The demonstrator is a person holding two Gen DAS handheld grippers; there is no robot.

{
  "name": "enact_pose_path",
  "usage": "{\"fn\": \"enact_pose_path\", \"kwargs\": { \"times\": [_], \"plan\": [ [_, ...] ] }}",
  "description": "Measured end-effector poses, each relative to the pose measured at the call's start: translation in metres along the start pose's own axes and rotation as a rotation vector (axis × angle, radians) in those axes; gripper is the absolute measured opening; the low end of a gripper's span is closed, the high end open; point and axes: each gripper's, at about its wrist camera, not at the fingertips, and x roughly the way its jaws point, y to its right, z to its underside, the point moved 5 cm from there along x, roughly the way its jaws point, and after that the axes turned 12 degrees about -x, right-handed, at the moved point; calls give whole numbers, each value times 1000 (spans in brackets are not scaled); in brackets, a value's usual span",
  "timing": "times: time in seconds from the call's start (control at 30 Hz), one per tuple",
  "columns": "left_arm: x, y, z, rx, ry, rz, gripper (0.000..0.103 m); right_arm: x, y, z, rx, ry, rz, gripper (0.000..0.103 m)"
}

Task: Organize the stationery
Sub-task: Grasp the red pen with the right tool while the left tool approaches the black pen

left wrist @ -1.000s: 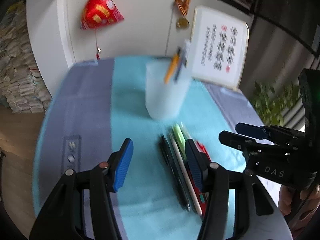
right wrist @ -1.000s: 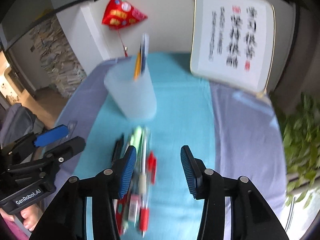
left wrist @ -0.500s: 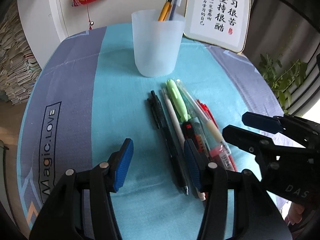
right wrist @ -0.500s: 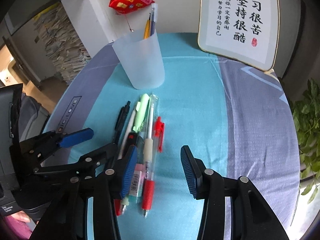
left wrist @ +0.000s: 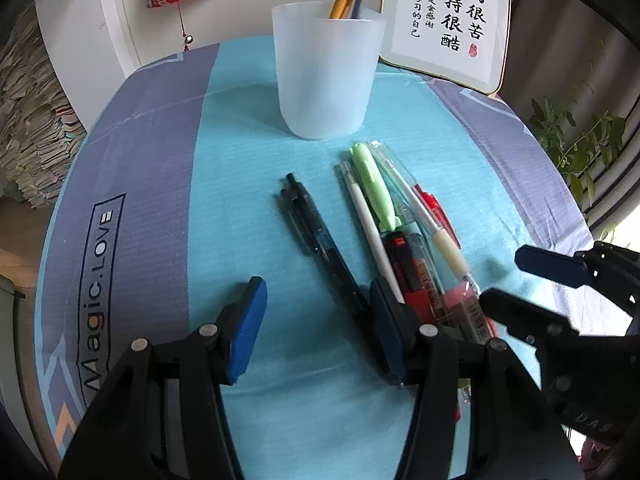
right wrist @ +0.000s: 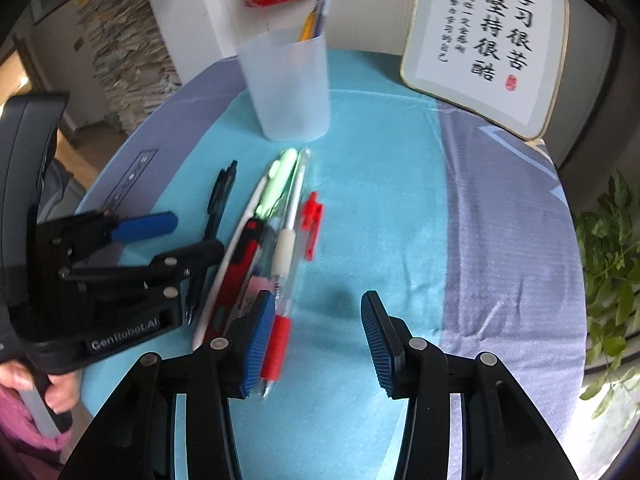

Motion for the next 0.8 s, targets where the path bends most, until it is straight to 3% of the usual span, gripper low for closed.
{"fn": "enact_pose_path", "kwargs": {
  "times": [0.2,0.23,0.27,0.3,0.4,0.63,0.8],
  "plan": [
    [1,-4,-1,-12,-3,-5,52,15,-7,2,-42,-36,52,45],
    [1,-3,-1,-9,-1,-12,52,16,-7,2,-45,-32,62,41],
    [3,-1,-2,-3,4,-24,50,16,-6,1,-43,-28,63,25],
    [4,1,-2,5,10,-32,45,15,-6,1,-39,-31,62,16],
    [4,8,-4,31,17,-15,23,13,4,4,-9,-42,59,11],
    [0,-2,-2,29,-38,47,17,3,34,19,30,-71,94,10],
    [-5,-15,2,43,-65,37,16,0,42,25,-7,-106,94,10]
  ]
}}
